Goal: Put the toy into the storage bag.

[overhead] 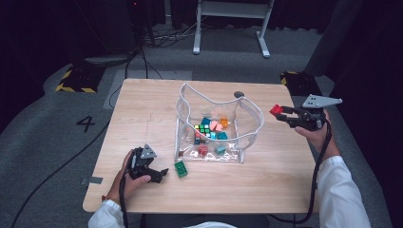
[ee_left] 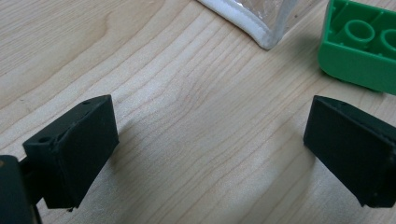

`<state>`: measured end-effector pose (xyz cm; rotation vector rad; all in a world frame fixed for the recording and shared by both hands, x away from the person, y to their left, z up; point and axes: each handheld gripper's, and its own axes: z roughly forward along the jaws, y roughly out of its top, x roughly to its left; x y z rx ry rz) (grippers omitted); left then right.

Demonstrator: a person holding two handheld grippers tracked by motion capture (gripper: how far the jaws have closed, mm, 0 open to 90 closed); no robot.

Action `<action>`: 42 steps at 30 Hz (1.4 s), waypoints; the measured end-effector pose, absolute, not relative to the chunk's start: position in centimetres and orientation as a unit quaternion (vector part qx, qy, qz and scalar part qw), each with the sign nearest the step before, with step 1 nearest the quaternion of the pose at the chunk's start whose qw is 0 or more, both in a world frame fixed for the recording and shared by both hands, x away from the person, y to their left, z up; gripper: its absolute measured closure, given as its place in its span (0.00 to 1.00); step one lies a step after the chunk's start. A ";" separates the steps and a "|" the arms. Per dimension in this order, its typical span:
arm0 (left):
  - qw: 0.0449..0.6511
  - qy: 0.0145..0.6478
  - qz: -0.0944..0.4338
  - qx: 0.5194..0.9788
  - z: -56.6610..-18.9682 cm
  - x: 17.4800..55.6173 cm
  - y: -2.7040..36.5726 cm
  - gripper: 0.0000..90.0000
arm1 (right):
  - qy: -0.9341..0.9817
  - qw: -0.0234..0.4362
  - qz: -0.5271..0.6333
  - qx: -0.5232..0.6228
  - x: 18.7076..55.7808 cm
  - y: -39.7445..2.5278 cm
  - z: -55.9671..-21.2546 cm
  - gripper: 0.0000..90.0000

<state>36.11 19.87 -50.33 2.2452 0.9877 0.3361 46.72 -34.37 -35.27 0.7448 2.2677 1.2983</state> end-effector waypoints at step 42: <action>0.327 0.378 0.128 0.857 -50.3 36.1 19.9 0.04 | 0.879 0.154 0.442 0.094 48.1 -19.6 -30.3 0.66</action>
